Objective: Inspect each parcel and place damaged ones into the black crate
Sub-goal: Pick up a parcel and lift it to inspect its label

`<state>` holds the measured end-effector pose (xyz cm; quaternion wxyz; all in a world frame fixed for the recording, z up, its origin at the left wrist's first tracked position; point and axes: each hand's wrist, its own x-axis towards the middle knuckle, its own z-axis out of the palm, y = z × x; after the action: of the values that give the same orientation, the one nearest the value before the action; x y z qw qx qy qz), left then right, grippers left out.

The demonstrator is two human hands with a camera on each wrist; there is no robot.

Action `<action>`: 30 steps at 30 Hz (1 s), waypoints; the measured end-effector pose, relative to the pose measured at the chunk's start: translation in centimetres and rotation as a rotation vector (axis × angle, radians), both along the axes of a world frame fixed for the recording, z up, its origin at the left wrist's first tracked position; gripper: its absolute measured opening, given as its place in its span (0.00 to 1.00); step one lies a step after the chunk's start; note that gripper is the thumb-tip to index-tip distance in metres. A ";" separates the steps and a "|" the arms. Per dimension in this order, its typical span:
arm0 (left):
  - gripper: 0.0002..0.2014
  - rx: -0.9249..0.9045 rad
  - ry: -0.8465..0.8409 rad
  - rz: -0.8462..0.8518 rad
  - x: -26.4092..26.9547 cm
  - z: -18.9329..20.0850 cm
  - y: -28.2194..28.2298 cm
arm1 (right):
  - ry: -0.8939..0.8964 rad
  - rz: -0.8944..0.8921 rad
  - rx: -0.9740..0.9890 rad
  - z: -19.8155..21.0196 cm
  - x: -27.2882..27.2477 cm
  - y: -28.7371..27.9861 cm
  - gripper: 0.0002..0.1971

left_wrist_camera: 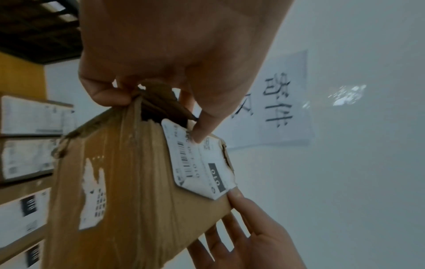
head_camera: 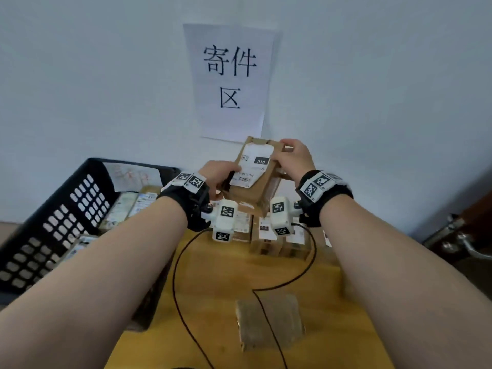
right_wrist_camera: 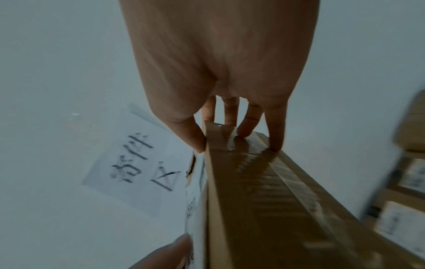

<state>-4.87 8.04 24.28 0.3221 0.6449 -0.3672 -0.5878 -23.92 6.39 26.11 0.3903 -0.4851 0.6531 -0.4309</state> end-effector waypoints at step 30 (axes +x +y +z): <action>0.17 -0.813 0.302 0.053 8.2 28.5 7.5 | -0.343 0.099 -0.707 25.8 10.4 7.9 0.12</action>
<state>3.31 15.50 52.79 0.6150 0.3815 -0.5008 -0.4748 -13.51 14.32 51.91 0.3230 -0.5412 0.3657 -0.6848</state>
